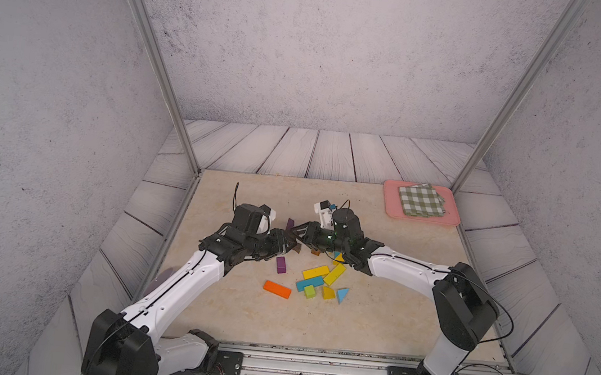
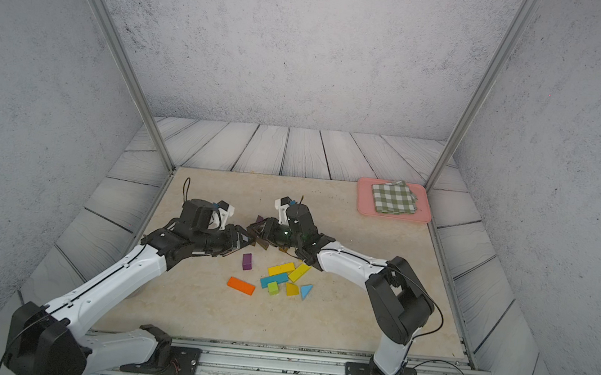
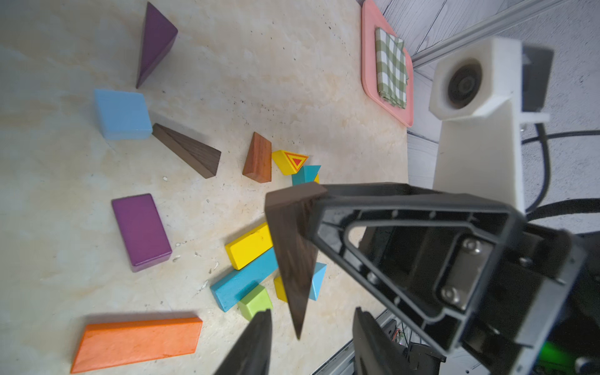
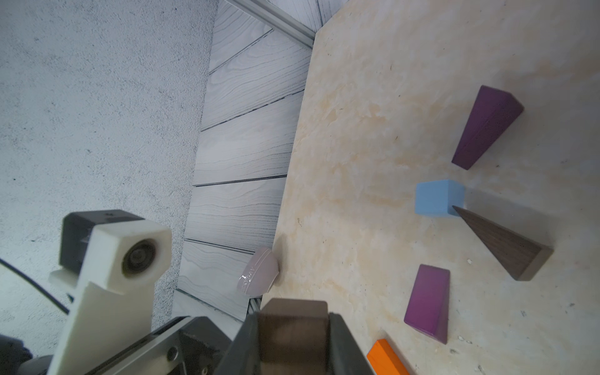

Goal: Assemble a small pinwheel with building blocks
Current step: Assemble the building block at the center of the board.

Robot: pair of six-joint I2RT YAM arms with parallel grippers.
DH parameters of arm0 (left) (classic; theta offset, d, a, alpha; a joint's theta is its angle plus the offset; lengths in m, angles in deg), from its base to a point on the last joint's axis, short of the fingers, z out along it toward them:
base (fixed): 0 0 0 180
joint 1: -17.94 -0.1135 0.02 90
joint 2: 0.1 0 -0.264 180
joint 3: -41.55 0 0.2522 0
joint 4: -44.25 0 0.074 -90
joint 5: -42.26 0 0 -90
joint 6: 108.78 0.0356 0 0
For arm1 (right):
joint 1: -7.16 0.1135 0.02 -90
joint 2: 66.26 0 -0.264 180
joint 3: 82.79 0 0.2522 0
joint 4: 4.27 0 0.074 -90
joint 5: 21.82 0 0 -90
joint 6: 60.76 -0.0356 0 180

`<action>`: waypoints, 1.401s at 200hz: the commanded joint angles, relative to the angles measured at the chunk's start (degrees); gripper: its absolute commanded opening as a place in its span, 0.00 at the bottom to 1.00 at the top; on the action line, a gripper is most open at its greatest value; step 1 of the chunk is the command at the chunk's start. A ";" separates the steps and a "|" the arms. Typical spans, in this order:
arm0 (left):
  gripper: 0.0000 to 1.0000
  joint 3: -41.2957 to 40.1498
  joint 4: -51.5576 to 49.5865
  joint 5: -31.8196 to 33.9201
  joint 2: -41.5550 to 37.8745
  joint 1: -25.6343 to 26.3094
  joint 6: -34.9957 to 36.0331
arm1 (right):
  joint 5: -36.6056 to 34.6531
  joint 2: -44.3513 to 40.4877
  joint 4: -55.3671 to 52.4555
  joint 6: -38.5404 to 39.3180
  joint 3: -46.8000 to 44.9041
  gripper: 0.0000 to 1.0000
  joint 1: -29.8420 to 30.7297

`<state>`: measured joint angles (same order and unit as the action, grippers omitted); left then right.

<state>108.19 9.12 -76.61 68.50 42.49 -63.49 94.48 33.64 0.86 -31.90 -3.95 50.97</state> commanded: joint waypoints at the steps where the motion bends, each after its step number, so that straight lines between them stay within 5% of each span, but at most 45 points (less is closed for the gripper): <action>1: 0.46 2.99 -4.73 0.54 1.32 0.30 4.98 | 3.04 -1.89 1.87 -0.82 0.84 0.11 0.06; 58: 0.27 6.42 -10.45 4.52 4.00 0.49 8.50 | 6.52 -0.89 4.55 -0.59 0.99 0.11 0.09; 73: 0.14 6.70 -10.72 4.77 4.74 0.54 8.41 | 6.94 -0.78 4.31 -0.07 1.06 0.10 0.08; 102: 0.23 7.35 -11.71 7.58 4.81 0.75 8.16 | 8.04 -0.34 4.15 0.39 1.17 0.10 0.18; 135: 0.04 8.20 -12.13 7.42 5.82 0.76 8.45 | 8.89 -0.24 4.53 0.93 1.01 0.11 0.13; 161: 0.00 8.36 -13.46 8.96 5.32 0.76 8.33 | 7.82 -1.14 -0.12 4.24 1.59 0.32 -0.10; 173: 0.00 8.62 -15.55 10.97 4.62 0.76 8.32 | 6.64 -2.05 -2.92 6.02 2.02 0.51 -0.51; 194: 0.00 8.19 -18.60 15.18 2.33 0.67 7.43 | 3.48 -3.96 -9.21 9.23 3.06 0.63 -1.57; 208: 0.00 6.90 -18.74 17.63 0.26 0.66 5.96 | 1.53 -5.47 -12.53 11.04 3.10 0.99 -2.92; 242: 0.00 5.19 -19.63 26.79 -1.61 -0.60 2.43 | -3.65 -10.05 -20.42 14.11 -0.19 0.99 -7.75; 280: 0.00 11.79 -20.87 35.51 11.04 -2.65 -0.94 | -14.43 -20.09 -28.99 20.23 -7.44 0.99 -11.54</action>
<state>115.91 -10.66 -49.42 71.60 40.92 -61.41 88.30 20.57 -19.90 -17.26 -7.21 40.74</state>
